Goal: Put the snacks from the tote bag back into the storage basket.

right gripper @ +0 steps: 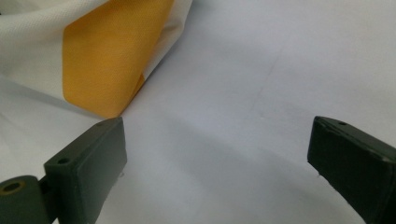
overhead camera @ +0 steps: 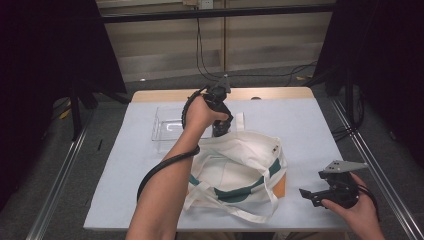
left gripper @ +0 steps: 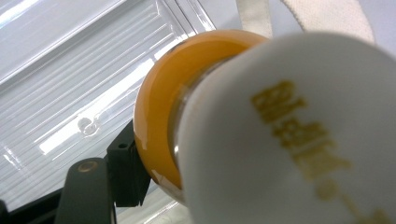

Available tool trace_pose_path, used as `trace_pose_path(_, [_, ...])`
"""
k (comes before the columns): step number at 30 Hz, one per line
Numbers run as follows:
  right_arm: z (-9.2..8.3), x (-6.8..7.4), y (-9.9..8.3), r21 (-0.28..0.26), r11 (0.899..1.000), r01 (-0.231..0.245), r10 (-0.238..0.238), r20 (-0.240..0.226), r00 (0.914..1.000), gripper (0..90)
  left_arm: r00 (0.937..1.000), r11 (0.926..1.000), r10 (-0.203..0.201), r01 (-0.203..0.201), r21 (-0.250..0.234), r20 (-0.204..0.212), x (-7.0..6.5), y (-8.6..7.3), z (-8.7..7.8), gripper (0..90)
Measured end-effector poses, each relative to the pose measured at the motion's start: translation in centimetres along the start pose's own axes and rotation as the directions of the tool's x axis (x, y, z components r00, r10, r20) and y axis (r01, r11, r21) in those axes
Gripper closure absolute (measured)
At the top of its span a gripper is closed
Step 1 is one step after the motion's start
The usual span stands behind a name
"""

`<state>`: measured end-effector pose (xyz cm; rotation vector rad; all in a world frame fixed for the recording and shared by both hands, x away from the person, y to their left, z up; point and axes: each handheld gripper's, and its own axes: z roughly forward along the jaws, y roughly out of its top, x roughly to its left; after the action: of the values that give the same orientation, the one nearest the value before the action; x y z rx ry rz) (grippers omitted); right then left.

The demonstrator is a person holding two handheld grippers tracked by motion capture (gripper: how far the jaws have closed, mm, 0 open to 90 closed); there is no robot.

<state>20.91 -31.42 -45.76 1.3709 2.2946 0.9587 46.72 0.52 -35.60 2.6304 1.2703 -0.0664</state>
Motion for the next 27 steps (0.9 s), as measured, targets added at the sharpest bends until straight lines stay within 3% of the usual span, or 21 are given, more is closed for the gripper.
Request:
trace_pose_path(9, [-0.02,0.05,0.02,0.001,1.000,0.001,-0.001,-0.001,1.0000,4.3,0.9999,0.9999,-0.014,0.014,0.002,-0.007,-0.23,-0.11,0.25,31.5])
trace_pose_path(14, [-0.01,0.02,0.02,0.001,1.000,0.000,0.000,0.000,1.0000,4.3,1.0000,1.0000,0.001,-0.001,0.007,-0.005,-0.10,-0.07,0.27,31.5])
trace_pose_path(15, [0.00,0.03,0.02,0.002,1.000,0.000,0.000,0.000,1.0000,4.3,0.9998,0.9998,-0.019,0.019,0.008,-0.004,-0.24,-0.10,0.33,31.5])
trace_pose_path(20, [-0.02,0.03,0.02,0.001,1.000,0.000,0.000,-0.001,1.0000,4.3,1.0000,1.0000,0.002,-0.002,0.009,-0.006,-0.15,-0.13,0.61,31.5])
trace_pose_path(21, [-0.02,0.03,0.02,0.001,1.000,0.000,0.000,-0.001,1.0000,4.3,0.9998,0.9998,-0.021,0.021,0.006,-0.002,-0.27,-0.17,0.70,31.5])
trace_pose_path(23, [-0.01,0.04,0.01,0.002,1.000,0.001,-0.001,-0.001,1.0000,4.3,1.0000,0.9999,0.000,0.000,0.016,-0.004,-0.16,-0.13,0.68,31.5])
trace_pose_path(27, [-0.01,0.03,0.04,0.000,1.000,0.002,-0.002,-0.001,1.0000,4.3,1.0000,0.9999,-0.002,0.002,0.014,-0.004,-0.18,-0.14,0.74,31.5])
